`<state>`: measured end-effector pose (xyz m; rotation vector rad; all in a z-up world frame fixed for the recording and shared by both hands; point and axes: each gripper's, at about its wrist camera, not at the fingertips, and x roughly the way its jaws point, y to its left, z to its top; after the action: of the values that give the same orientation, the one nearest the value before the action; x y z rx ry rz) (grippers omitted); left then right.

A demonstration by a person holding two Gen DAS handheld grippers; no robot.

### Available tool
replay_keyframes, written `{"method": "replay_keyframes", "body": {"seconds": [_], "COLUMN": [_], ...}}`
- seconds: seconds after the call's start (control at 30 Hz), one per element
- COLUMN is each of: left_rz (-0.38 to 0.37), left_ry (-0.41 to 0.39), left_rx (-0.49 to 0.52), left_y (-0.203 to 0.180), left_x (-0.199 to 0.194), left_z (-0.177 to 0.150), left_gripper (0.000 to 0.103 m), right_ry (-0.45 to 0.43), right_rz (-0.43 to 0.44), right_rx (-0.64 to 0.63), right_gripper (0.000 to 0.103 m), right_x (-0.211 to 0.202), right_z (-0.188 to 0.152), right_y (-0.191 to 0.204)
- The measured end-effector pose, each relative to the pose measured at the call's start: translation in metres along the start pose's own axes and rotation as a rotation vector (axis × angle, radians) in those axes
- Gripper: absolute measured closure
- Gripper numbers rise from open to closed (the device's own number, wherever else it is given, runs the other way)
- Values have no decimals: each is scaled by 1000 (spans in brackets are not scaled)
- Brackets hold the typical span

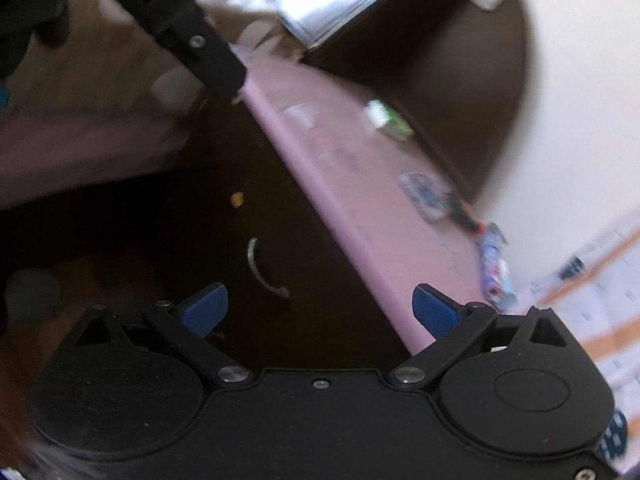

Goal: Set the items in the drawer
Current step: 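Move the right gripper down to the drawer's metal handle, then close the right gripper on the drawer handle and pull the drawer open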

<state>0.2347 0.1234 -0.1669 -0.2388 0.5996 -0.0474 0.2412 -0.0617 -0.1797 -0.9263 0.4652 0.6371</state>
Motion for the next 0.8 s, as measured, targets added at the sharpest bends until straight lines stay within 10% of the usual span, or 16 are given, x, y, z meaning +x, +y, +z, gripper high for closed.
{"method": "replay_keyframes", "body": {"seconds": [0.1, 0.23, 0.63, 0.8], "left_rz": [-25, -8, -8, -16], "left_ry": [28, 15, 21, 7], "left_rx": [-5, 34, -42, -44], "left_y": [5, 8, 36, 38], "left_x": [5, 2, 1, -2], "left_z": [0, 1, 2, 3], "left_gripper": [1, 1, 1, 1], "right_ry": [0, 29, 119, 188], "right_rz": [27, 64, 147, 161], "right_rx": [-93, -200, -372, -414], "right_gripper": [4, 62, 63, 94], "right_x": [20, 50, 117, 135], "right_z": [3, 7, 14, 17], "right_y": [13, 28, 55, 59]}}
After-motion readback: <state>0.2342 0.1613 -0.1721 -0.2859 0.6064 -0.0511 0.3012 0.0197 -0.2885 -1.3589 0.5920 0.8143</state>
